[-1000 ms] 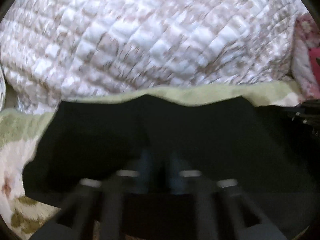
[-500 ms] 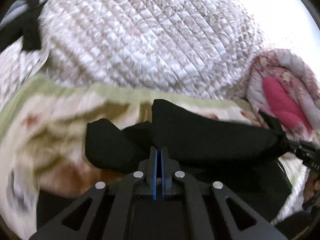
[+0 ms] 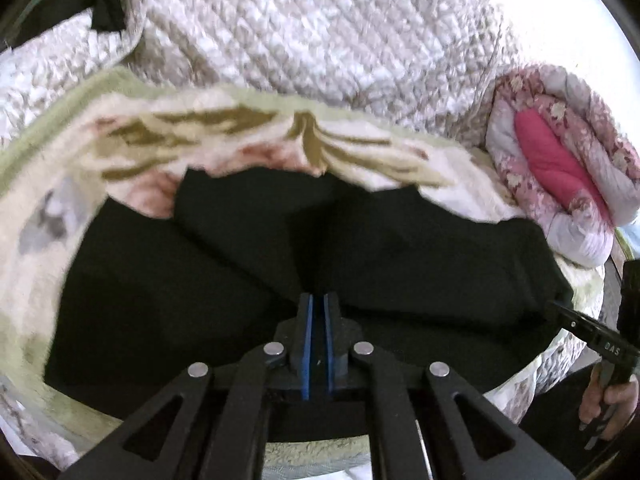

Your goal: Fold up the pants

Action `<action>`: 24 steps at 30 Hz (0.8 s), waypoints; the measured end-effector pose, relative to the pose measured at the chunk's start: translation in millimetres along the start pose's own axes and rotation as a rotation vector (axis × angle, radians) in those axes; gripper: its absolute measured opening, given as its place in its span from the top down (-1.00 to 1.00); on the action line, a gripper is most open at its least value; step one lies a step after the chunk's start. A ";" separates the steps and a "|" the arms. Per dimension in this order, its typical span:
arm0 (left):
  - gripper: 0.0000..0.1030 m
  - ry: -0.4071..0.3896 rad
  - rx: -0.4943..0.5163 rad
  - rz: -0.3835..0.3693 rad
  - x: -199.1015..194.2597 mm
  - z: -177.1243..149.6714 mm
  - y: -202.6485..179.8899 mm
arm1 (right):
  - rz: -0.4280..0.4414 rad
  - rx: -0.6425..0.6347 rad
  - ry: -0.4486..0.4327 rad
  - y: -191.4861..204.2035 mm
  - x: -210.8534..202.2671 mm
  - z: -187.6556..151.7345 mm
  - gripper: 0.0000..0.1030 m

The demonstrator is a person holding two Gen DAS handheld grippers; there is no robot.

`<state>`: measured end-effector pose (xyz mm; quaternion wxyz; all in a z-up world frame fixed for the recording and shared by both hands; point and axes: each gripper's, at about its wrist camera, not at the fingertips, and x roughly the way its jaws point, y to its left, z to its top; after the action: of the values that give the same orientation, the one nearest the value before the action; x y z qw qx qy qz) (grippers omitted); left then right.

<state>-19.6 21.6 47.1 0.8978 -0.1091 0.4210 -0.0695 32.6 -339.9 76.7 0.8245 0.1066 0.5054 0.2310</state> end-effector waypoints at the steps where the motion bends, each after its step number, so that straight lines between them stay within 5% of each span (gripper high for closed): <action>1: 0.43 -0.008 0.002 -0.003 -0.5 4.0 -1.8 | -0.006 0.011 -0.023 0.0 -5.4 -3.0 0.33; 3: 0.13 -0.027 0.010 0.008 2.9 18.6 -8.4 | -0.025 0.034 -0.048 -5.3 -7.0 -2.1 0.24; 6: -0.01 -0.026 0.039 0.028 13.8 40.9 -22.1 | -0.042 0.078 -0.048 -15.3 -4.7 -1.8 0.24; 12: -0.02 0.093 0.133 0.082 68.4 68.9 -53.9 | -0.007 0.164 -0.027 -31.0 -1.3 -4.2 0.24; 14: 0.06 0.154 0.160 0.122 87.2 69.0 -58.2 | -0.003 0.175 -0.022 -32.6 0.3 -3.7 0.24; 15: 0.45 0.166 0.178 0.132 91.4 67.3 -59.5 | -0.003 0.175 -0.021 -32.5 -0.1 -4.4 0.24; 16: 0.85 0.154 0.188 0.152 90.3 65.0 -58.8 | -0.003 0.173 -0.019 -32.2 0.5 -4.3 0.24; 24: 0.89 -0.179 -0.052 0.163 -10.5 22.1 -1.0 | -0.020 0.172 -0.008 -31.5 1.8 -7.3 0.24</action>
<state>-9.3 26.0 68.9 0.9314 -0.1036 0.3481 0.0245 35.5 -366.8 59.0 0.8167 0.1729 0.5209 0.1779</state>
